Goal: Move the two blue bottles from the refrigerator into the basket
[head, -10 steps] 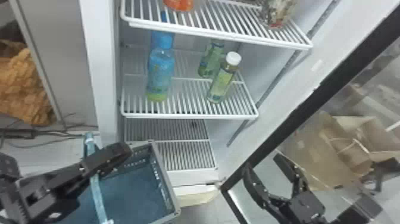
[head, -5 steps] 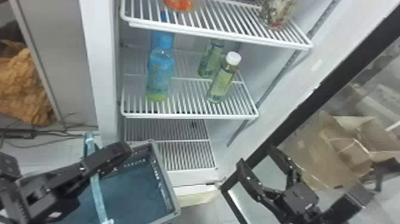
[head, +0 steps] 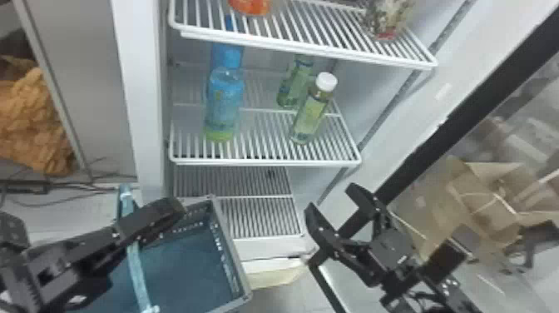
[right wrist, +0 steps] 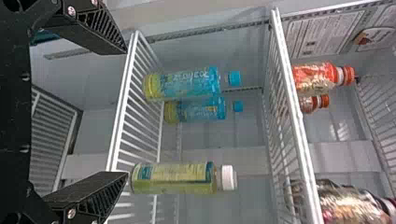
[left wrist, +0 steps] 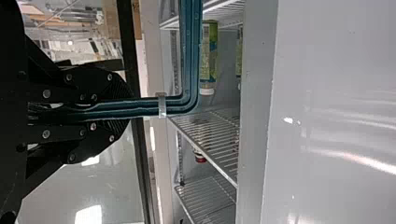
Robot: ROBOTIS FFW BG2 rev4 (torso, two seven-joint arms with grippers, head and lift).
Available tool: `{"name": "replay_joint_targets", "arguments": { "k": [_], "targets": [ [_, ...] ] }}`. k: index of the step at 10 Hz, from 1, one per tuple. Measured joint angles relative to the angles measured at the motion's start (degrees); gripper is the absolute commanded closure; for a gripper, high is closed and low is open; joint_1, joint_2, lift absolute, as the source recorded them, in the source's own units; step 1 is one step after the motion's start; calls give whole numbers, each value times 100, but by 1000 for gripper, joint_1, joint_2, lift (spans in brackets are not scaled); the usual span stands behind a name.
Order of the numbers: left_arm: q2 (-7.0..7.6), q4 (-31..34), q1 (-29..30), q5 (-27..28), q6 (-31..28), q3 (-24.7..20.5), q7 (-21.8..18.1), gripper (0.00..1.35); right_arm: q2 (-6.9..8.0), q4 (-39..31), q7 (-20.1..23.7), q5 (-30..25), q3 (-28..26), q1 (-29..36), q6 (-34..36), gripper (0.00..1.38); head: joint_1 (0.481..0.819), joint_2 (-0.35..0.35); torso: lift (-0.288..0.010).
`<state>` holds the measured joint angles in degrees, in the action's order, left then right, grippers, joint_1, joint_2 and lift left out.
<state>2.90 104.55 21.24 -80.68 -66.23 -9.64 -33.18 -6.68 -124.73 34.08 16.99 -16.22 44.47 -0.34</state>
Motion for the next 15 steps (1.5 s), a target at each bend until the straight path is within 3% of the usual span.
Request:
{"name": "replay_joint_targets", "arguments": {
  "k": [4,15],
  "targets": [
    [12,0,-15,-10,-37,26,-2,1199,-237,454,11,23,502,-786,234,121,695,-290,-220],
    [36,0,-91,-10,-71,85,-3,1197,-425,2254,-327,-59,1796,-3080,300,122,695,-151,-220]
  ]
}}
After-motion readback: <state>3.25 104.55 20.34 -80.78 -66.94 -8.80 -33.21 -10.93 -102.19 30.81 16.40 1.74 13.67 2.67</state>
